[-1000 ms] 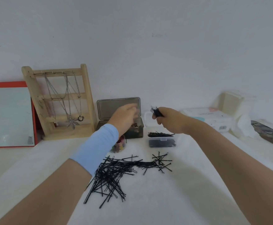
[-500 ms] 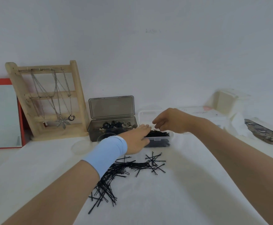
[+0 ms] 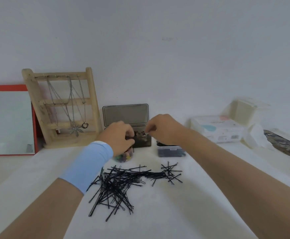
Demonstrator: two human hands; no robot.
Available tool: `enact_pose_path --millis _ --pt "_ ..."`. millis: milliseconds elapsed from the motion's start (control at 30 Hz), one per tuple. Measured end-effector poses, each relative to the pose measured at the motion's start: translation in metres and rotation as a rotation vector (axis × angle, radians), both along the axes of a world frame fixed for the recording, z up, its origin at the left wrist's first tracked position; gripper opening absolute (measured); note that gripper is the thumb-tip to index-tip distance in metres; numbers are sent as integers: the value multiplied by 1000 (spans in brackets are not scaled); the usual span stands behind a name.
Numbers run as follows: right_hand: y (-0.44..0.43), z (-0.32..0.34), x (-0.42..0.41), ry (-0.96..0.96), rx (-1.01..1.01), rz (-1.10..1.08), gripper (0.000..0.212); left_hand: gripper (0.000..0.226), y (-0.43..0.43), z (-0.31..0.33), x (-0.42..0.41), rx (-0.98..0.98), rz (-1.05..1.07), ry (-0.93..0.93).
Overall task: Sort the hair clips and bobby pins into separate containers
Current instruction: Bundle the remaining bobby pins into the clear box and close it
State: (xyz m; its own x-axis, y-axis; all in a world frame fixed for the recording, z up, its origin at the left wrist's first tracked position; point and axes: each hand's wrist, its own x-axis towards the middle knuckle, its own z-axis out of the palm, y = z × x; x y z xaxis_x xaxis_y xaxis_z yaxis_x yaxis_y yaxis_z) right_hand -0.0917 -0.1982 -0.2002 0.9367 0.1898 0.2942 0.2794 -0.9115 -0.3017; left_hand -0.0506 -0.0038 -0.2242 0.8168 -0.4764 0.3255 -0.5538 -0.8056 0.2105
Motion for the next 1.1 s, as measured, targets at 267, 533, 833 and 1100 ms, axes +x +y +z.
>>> enact_pose_path --millis 267,533,833,1100 --pt "72 -45 31 168 -193 -229 17 45 39 -16 -7 49 63 69" --pt "84 -65 45 157 -192 -382 32 28 66 -14 -11 -10 79 18" --pt "40 -14 9 443 -104 -65 13 25 55 1 -42 203 23 238" --pt "-1 -5 -39 469 -126 -14 8 84 20 -25 -60 422 -95 401"
